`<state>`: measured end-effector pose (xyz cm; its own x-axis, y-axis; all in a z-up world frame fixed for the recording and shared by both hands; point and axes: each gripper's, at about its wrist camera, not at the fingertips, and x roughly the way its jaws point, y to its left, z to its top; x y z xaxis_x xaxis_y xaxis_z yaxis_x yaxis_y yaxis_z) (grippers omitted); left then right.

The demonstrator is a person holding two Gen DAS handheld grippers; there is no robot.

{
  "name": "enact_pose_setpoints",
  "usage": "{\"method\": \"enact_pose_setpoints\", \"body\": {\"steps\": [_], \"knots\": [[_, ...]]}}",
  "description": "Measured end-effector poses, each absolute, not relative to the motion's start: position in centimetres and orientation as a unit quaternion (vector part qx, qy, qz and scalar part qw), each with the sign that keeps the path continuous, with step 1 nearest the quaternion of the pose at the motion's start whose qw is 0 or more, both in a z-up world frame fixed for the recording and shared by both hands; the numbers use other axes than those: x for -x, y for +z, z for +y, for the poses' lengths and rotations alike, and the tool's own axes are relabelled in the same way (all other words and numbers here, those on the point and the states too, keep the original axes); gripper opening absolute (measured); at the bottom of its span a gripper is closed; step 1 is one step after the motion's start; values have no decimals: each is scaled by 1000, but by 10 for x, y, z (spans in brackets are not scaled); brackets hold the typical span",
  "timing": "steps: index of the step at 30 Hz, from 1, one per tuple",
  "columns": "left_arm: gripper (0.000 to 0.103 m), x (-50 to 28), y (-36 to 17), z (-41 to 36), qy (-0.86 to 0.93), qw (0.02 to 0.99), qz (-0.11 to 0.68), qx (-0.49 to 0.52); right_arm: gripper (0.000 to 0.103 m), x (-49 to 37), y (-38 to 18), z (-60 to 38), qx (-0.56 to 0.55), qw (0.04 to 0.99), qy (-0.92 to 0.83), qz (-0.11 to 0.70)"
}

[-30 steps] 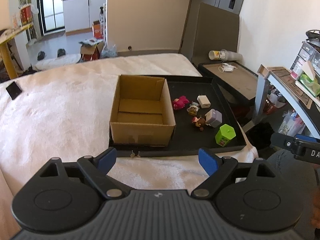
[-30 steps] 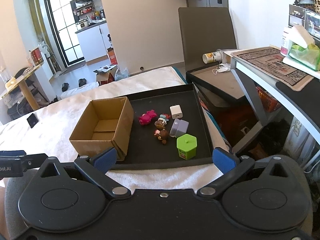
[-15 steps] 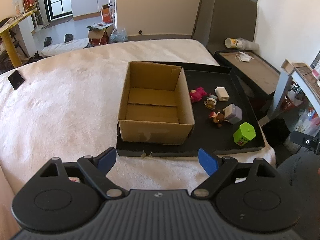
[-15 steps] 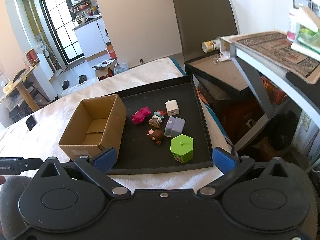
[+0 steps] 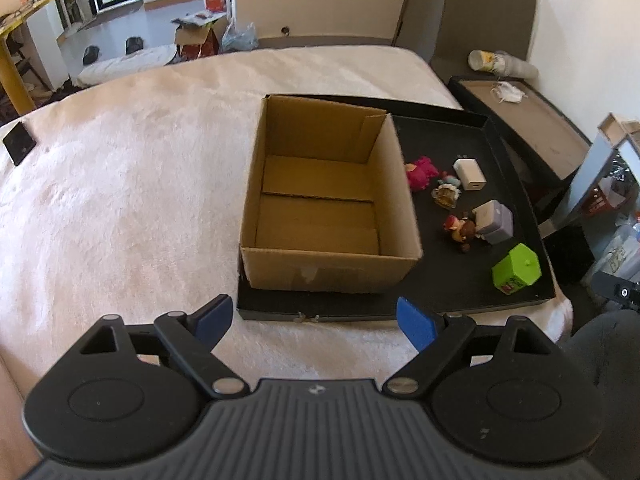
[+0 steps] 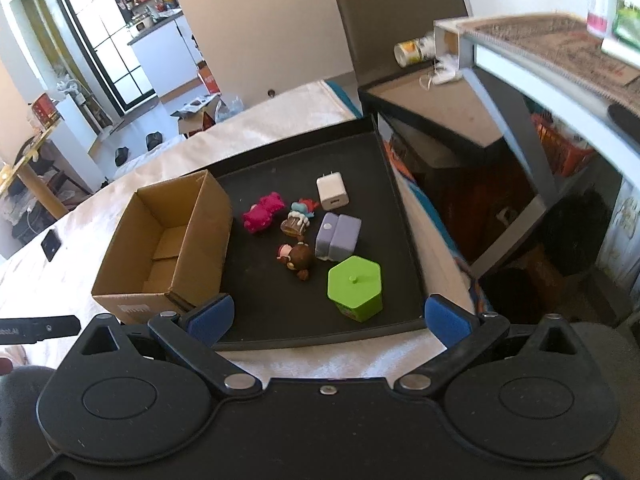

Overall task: Organize rigid objects
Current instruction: 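Move the right gripper down onto the green hexagonal container and grasp it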

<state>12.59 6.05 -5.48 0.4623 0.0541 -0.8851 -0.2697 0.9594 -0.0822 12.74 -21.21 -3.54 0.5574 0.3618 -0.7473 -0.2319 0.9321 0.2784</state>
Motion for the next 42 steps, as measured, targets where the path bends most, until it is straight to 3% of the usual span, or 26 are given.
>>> {"method": "enact_pose_setpoints", "body": {"steps": [9, 16, 23, 39, 42], "knots": [[87, -154, -62, 90, 119, 833, 528, 113, 101, -162, -45, -200, -46, 860, 167, 480], [84, -168, -68, 107, 140, 828, 528, 127, 93, -185, -56, -195, -41, 846, 168, 505], [66, -181, -82, 124, 160, 814, 539, 147, 86, -206, -66, -192, -36, 840, 155, 518], [50, -204, -118, 147, 185, 784, 563, 185, 82, -241, -109, -183, 0, 808, 126, 576], [42, -207, -125, 148, 186, 772, 576, 193, 81, -245, -115, -180, 14, 802, 122, 585]]}}
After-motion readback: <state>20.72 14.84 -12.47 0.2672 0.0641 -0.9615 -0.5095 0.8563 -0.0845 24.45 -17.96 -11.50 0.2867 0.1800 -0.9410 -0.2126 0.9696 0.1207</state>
